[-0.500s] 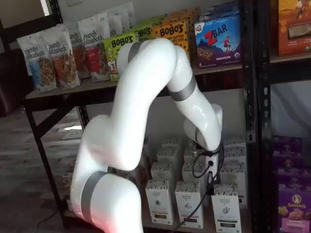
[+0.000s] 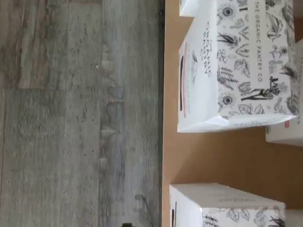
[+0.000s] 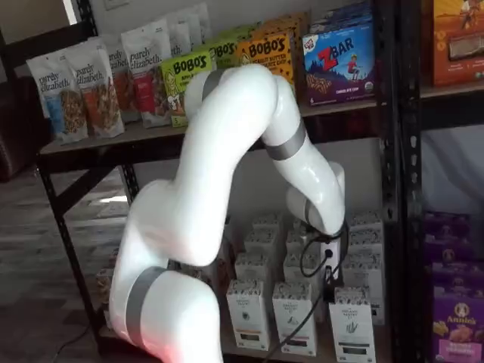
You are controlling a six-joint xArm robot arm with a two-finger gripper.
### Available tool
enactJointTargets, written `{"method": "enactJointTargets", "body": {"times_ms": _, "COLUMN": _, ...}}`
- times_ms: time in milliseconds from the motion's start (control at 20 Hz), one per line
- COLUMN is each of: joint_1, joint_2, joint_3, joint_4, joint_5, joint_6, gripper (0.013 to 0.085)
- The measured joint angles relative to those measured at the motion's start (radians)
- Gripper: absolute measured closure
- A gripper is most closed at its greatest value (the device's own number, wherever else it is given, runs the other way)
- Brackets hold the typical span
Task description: Pick up the white box with a green strip in the middle, on the bottom shelf, the sixth box from the left
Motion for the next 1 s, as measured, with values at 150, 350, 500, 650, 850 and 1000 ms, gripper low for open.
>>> {"method": "enactJointTargets", "body": {"times_ms": 150, "joint_1": 0.0, "joint_2": 0.027, "joint_3": -0.023, "joint_4": -0.029, "joint_5": -0.009, "joint_6": 0.025, "gripper": 0.013}}
{"method": "enactJointTargets", "body": {"times_ms": 350, "joint_1": -0.006, "joint_2": 0.078, "joint_3": -0.068, "joint_4": -0.058, "joint_5": -0.028, "joint_6": 0.043, "gripper": 0.013}}
{"method": "enactJointTargets", "body": {"times_ms": 500, "joint_1": -0.015, "joint_2": 0.132, "joint_3": -0.121, "joint_4": -0.081, "joint_5": -0.04, "joint_6": 0.053, "gripper": 0.013}}
{"method": "enactJointTargets", "body": {"times_ms": 650, "joint_1": -0.023, "joint_2": 0.175, "joint_3": -0.165, "joint_4": -0.123, "joint_5": -0.048, "joint_6": 0.083, "gripper": 0.013}}
{"method": "enactJointTargets", "body": {"times_ms": 850, "joint_1": -0.03, "joint_2": 0.252, "joint_3": -0.247, "joint_4": -0.177, "joint_5": -0.048, "joint_6": 0.124, "gripper": 0.013}}
{"method": "enactJointTargets", "body": {"times_ms": 1000, "joint_1": -0.03, "joint_2": 0.298, "joint_3": -0.301, "joint_4": -0.19, "joint_5": -0.041, "joint_6": 0.136, "gripper": 0.013}}
